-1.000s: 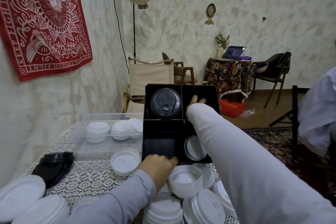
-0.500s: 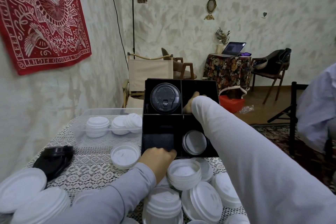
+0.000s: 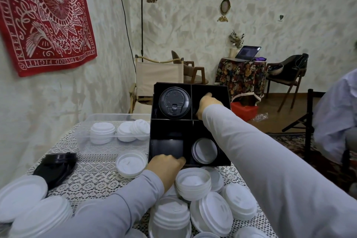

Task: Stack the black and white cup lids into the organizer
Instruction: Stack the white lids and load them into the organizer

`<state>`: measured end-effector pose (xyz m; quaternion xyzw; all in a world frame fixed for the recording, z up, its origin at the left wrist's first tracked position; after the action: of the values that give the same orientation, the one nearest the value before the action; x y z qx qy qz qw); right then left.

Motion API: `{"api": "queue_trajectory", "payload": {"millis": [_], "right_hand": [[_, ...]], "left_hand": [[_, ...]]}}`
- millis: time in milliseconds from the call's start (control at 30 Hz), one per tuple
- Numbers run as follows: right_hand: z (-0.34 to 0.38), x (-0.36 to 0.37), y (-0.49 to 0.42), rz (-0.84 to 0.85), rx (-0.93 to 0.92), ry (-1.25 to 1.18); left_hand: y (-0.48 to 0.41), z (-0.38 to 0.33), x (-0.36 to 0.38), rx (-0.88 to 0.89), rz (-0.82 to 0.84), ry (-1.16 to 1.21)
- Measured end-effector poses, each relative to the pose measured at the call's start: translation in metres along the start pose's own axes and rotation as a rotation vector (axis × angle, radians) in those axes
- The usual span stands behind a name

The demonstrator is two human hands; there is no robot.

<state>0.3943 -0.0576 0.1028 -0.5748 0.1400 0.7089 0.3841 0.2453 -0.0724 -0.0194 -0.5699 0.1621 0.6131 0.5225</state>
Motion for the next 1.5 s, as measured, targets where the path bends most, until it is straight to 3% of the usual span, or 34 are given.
{"api": "queue_trajectory", "payload": {"millis": [333, 800, 1500], "right_hand": [[0.009, -0.011, 0.008, -0.121, -0.235, 0.095], [-0.019, -0.007, 0.053, -0.470, -0.633, 0.166], [-0.025, 0.047, 0.088, -0.245, -0.678, 0.186]], "left_hand": [[-0.001, 0.000, 0.001, 0.014, 0.008, 0.048], [-0.023, 0.015, -0.002, -0.092, 0.009, 0.042], [-0.051, 0.031, -0.005, -0.255, 0.105, 0.137]]}}
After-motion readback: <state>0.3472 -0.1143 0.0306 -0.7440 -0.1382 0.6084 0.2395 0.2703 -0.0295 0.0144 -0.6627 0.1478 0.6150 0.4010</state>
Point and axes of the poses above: each hand's wrist, its own y-axis away from the middle knuckle, its own x-axis out of the palm, z = x × y, the point moved 6 cm from there along -y, towards the middle knuckle, and after that the axes turned 15 degrees about -z, right-handed, at the moved point
